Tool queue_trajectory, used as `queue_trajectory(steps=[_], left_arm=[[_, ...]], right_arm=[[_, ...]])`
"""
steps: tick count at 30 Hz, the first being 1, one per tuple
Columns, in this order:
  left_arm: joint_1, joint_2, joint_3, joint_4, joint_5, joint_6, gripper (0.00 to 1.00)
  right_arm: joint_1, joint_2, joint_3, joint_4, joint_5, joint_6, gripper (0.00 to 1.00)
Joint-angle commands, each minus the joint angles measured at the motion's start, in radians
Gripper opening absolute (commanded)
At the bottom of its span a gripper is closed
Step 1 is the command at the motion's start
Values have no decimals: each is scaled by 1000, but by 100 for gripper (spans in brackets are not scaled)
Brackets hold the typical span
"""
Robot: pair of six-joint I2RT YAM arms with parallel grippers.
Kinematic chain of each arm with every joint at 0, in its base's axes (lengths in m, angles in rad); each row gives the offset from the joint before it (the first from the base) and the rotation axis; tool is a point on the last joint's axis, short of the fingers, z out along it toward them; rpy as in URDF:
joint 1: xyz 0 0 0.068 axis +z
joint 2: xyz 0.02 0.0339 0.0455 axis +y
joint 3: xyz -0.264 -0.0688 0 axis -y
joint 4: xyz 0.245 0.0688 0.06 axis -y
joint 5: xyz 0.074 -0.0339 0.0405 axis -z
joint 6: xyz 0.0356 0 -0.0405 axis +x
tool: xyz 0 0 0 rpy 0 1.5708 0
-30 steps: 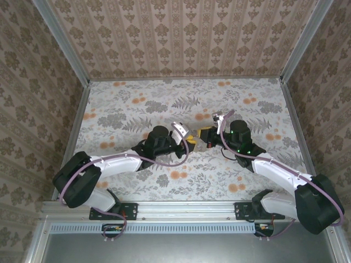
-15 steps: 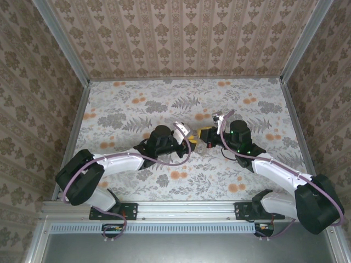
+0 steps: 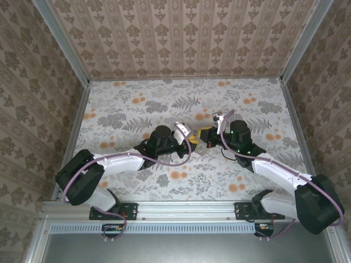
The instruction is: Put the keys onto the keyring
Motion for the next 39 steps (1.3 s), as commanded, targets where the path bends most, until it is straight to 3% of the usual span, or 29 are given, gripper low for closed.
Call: queue_trajectory(steps=[1, 12, 21, 31, 39], left_arm=[[-7, 11, 36, 41, -10, 13, 35], [-8, 12, 33, 73, -50, 2, 35], [-8, 34, 46, 72, -41, -1, 25], [-19, 63, 68, 90, -44, -7, 29], [-19, 68, 68, 103, -68, -4, 12]], right_arm=[[-1, -1, -13, 32, 16, 8, 0], [-2, 2, -16, 37, 14, 10, 0], [-3, 1, -14, 38, 14, 10, 0], [-2, 7, -16, 44, 14, 13, 0], [-3, 4, -18, 38, 19, 7, 0]])
